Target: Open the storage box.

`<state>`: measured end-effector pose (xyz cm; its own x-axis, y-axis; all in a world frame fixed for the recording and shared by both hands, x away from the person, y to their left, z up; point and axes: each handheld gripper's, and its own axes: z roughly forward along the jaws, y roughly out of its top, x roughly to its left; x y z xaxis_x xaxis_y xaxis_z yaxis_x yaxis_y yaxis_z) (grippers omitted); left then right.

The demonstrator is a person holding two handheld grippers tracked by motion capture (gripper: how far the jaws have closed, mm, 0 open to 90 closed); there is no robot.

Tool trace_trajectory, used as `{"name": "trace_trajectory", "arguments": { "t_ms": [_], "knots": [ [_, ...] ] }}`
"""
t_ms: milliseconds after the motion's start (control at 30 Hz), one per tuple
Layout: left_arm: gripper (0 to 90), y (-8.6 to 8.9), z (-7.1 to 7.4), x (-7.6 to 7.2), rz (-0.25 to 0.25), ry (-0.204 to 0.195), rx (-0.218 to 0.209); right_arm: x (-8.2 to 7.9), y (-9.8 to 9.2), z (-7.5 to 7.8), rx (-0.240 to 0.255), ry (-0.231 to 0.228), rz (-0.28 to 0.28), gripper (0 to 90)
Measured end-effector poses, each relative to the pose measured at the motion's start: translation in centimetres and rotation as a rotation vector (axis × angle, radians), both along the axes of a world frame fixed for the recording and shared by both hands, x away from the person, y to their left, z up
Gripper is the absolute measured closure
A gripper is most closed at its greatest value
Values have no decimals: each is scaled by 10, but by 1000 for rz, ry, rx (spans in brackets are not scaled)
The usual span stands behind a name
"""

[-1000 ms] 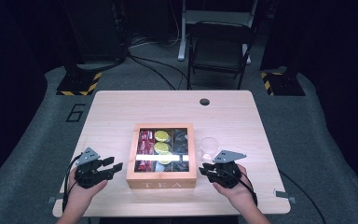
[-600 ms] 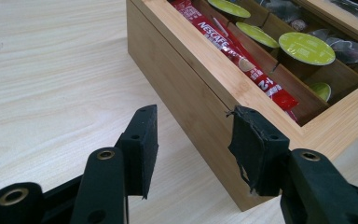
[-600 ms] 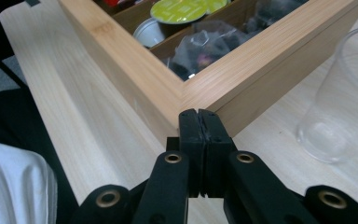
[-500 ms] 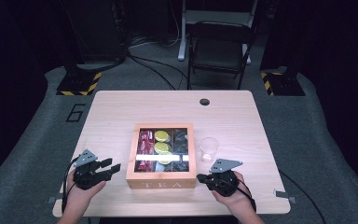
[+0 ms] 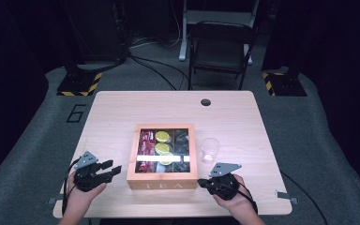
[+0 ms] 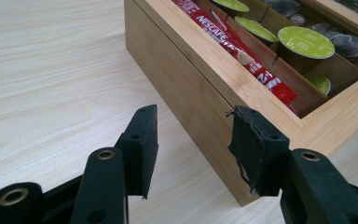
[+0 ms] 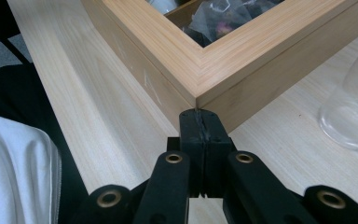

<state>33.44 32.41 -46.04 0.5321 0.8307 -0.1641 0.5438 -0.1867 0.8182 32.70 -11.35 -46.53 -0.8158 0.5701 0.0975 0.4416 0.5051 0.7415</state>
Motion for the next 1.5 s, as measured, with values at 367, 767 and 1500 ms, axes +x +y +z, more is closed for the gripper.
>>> {"name": "trace_trajectory", "arguments": {
  "t_ms": [367,767,1500],
  "knots": [
    [508,-3,-1,-1,-6,-7,-1,0,2,-1,-3,-5,-11,896],
    [507,-4,0,-2,-26,-2,10,1,2,10,50,-1,-33,892],
    [562,-30,12,-14,-197,-38,35,5,4,28,98,-43,-46,889]
  ]
}}
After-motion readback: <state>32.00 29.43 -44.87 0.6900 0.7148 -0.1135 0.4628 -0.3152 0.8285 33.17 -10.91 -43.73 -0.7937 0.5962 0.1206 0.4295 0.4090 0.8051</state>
